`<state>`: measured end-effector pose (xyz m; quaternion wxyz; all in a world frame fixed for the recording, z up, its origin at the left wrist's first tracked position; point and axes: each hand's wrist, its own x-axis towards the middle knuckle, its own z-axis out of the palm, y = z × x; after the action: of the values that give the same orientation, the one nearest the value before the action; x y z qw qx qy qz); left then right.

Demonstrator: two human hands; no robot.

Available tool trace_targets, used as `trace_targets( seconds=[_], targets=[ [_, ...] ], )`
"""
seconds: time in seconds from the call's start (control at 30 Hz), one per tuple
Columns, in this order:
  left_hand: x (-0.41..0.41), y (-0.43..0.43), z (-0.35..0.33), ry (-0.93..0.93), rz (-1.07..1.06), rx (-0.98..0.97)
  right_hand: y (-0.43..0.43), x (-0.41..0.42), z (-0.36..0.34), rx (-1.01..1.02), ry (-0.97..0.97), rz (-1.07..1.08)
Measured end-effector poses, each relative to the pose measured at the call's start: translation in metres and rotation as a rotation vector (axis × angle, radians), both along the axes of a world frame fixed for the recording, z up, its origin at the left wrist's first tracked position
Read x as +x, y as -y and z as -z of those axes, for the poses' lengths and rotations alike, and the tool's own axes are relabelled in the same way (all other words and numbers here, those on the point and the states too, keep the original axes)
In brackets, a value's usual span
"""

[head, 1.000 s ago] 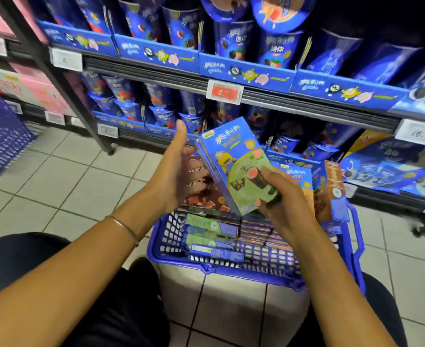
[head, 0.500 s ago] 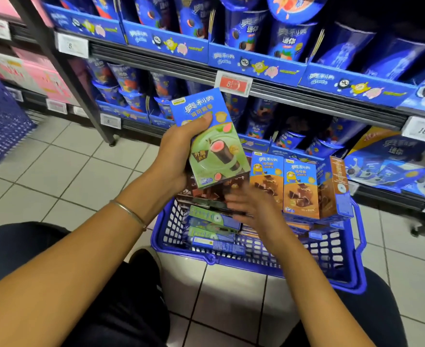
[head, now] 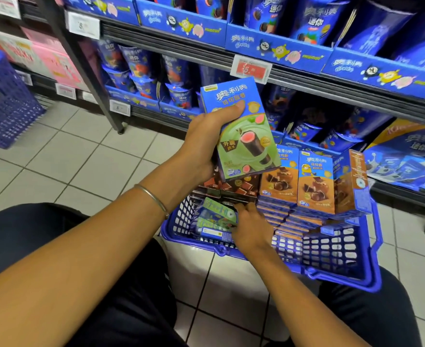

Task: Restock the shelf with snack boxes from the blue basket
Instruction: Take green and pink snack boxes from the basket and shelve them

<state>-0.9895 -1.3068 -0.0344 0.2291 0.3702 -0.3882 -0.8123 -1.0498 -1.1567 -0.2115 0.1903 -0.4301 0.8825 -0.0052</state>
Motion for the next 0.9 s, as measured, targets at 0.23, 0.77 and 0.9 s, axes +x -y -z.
trace_targets(
  seconds=[0.23, 0.77, 0.9],
  targets=[
    [-0.001, 0.002, -0.005, 0.023, 0.02, -0.003, -0.001, -0.01, -0.006, -0.185, 0.129, 0.011],
    [0.006, 0.049, -0.025, 0.073, -0.228, -0.116, -0.029, -0.059, -0.137, -1.133, 1.377, 0.279],
    [-0.001, 0.04, -0.018, 0.181, -0.211, -0.315, -0.011, -0.06, -0.17, -1.154, 1.237, 0.31]
  ],
)
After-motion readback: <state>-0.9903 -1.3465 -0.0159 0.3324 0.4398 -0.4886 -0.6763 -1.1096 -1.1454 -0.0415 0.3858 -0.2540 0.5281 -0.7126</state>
